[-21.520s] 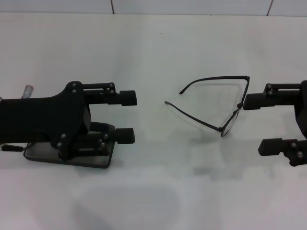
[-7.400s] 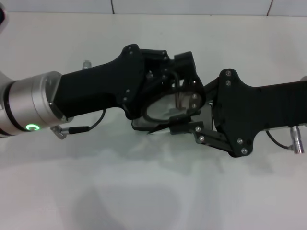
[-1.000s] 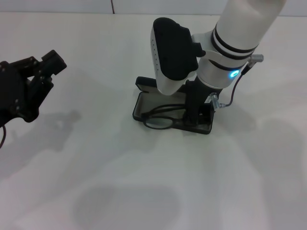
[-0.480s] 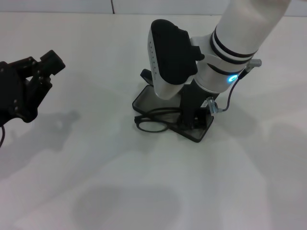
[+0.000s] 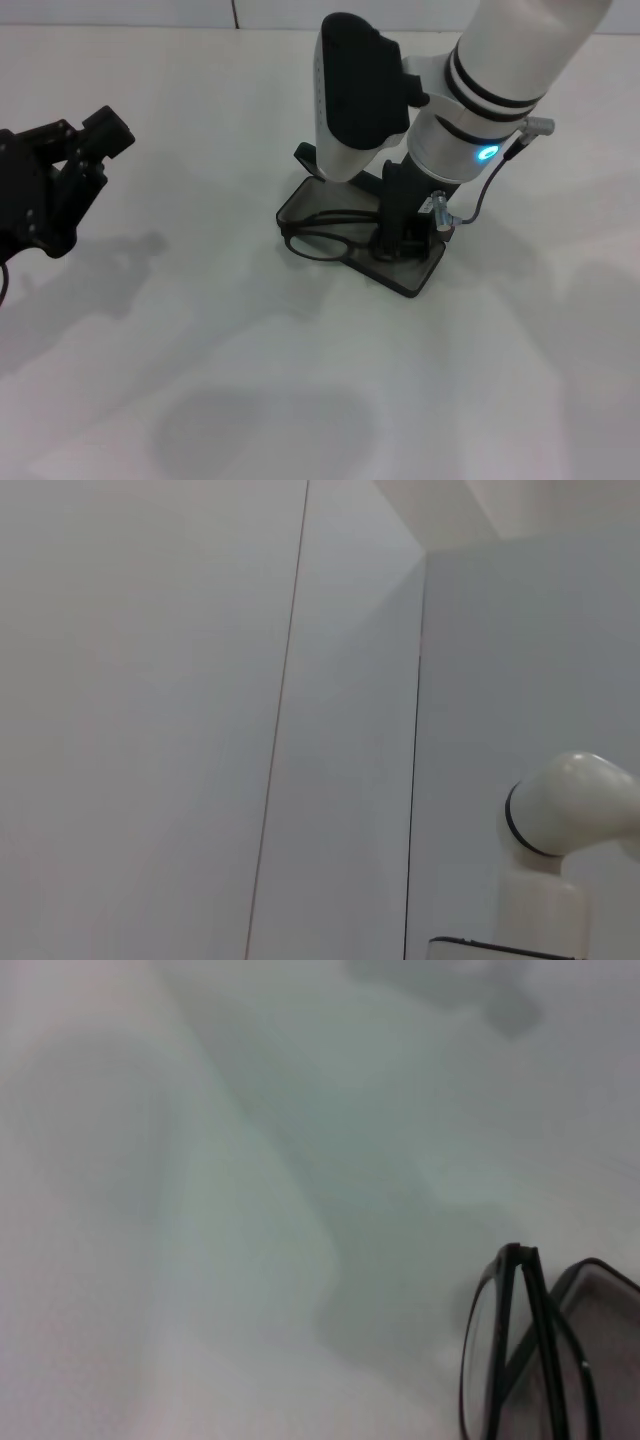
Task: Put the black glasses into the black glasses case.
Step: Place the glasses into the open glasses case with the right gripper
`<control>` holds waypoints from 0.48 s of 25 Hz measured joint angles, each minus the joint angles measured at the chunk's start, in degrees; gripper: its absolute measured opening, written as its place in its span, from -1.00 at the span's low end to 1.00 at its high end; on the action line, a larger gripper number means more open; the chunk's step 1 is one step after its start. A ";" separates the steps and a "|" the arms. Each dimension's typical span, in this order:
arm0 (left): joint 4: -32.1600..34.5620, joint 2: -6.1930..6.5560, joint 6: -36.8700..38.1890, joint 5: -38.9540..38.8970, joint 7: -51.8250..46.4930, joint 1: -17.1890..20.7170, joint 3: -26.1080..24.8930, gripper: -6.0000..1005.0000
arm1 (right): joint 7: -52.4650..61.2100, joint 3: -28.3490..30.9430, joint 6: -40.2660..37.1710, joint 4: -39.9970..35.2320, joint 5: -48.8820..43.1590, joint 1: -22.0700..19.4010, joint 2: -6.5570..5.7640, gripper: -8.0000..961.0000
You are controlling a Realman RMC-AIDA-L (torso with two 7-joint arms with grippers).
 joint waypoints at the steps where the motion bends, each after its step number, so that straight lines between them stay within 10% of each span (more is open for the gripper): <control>1: 0.00 0.00 0.00 0.00 0.00 0.00 0.00 -0.86 | 0.31 0.41 -0.28 -0.61 -0.26 -0.43 0.00 -0.92; 12: 0.00 -0.22 0.00 0.00 0.02 -0.01 0.13 -0.86 | 2.36 3.07 -2.04 -3.54 -4.57 -3.86 0.00 -0.92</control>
